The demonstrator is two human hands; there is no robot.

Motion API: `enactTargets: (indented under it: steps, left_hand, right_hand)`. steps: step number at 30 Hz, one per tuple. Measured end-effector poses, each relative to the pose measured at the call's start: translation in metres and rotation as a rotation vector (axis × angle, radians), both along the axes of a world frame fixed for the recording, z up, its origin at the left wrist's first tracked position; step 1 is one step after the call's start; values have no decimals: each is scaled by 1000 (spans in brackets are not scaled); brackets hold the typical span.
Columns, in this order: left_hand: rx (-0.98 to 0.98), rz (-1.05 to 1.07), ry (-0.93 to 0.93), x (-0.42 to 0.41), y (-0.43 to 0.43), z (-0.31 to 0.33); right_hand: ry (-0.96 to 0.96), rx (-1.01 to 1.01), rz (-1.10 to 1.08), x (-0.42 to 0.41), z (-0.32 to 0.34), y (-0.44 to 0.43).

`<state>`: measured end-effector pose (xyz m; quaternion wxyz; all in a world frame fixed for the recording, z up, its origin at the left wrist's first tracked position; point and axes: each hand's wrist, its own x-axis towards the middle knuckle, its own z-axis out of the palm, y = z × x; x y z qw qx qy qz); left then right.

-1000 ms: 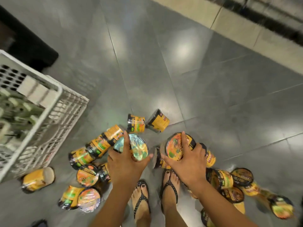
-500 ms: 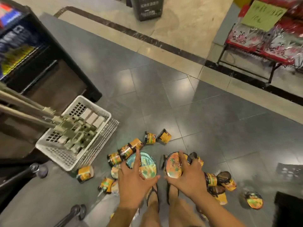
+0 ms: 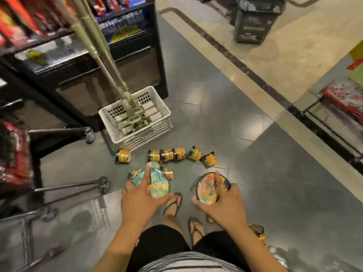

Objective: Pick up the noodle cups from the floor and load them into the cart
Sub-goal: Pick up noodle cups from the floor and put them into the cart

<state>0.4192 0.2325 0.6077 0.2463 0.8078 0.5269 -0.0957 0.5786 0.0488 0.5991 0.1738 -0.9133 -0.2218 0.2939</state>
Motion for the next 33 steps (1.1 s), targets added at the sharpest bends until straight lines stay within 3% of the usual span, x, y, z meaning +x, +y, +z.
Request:
enactTargets:
  steps: [8,17,33]
  left_hand:
    - [-72,262,-58,-92,-67,11]
    - [-6,640,-110,-218,-64,28]
    - [112,1000,-152,-524,-34,50]
  right_hand:
    - [115,-8,208,-39,18,-26]
    - [99,-34,475,-114,33,41]
    - [168,34,884,-407,48,199]
